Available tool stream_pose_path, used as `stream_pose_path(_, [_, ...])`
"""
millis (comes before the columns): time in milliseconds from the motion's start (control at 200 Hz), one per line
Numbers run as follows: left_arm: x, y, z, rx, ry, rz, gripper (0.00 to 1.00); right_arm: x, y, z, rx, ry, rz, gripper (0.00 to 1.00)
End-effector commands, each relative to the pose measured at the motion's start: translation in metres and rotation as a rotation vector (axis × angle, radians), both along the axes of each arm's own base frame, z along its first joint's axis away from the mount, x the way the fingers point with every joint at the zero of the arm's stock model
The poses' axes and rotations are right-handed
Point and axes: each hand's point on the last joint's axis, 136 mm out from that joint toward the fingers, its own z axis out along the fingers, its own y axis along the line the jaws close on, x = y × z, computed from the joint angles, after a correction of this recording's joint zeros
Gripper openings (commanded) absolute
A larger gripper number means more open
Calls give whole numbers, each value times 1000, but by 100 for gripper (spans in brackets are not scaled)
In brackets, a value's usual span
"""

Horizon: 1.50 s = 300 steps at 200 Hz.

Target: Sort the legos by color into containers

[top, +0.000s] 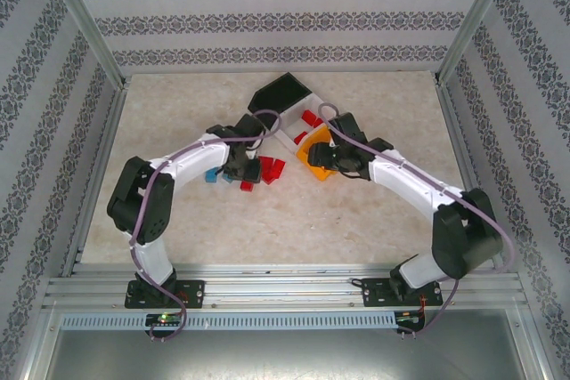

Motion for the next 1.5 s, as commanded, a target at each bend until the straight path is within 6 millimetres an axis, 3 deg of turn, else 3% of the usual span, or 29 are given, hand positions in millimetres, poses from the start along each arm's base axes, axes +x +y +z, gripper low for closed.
stream_pose_path(0, [27, -9, 42, -102, -57, 33, 24, -15, 2, 5, 41, -9, 8, 58])
stream_pose_path(175, [92, -48, 83, -243, -142, 31, 24, -36, -6, 1, 62, -2, 3, 58])
stream_pose_path(330, [146, -79, 92, -297, -182, 30, 24, -50, -13, 0, 69, -2, 2, 58])
stream_pose_path(425, [171, -94, 86, -326, -194, 41, 24, -55, -17, 5, 65, -16, 6, 58])
stream_pose_path(625, [204, -126, 72, -408, -240, 49, 25, -58, -20, 16, 64, -66, 22, 60])
stream_pose_path(699, [209, -133, 70, -428, -257, 56, 39, -57, -17, 16, 65, -63, 36, 61])
stream_pose_path(799, [212, -137, 71, -454, -261, 65, 45, -55, -10, 17, 62, -44, 69, 62])
stream_pose_path(919, [206, -136, 90, -463, -274, 57, 54, -56, -2, 19, 46, -32, 97, 64])
stream_pose_path(1024, [191, -124, 121, -418, -304, 24, 58, -55, 4, 16, 30, 0, 97, 65])
stream_pose_path(1189, [143, -62, 158, -201, -363, 24, 63, -49, 27, 6, 7, 72, 132, 65])
stream_pose_path(1309, [96, -13, 158, -97, -363, 50, 66, -41, 54, -5, -12, 102, 182, 65])
stream_pose_path(1494, [26, 34, 116, -12, -261, 87, 66, -21, 96, -31, -23, 171, 226, 65])
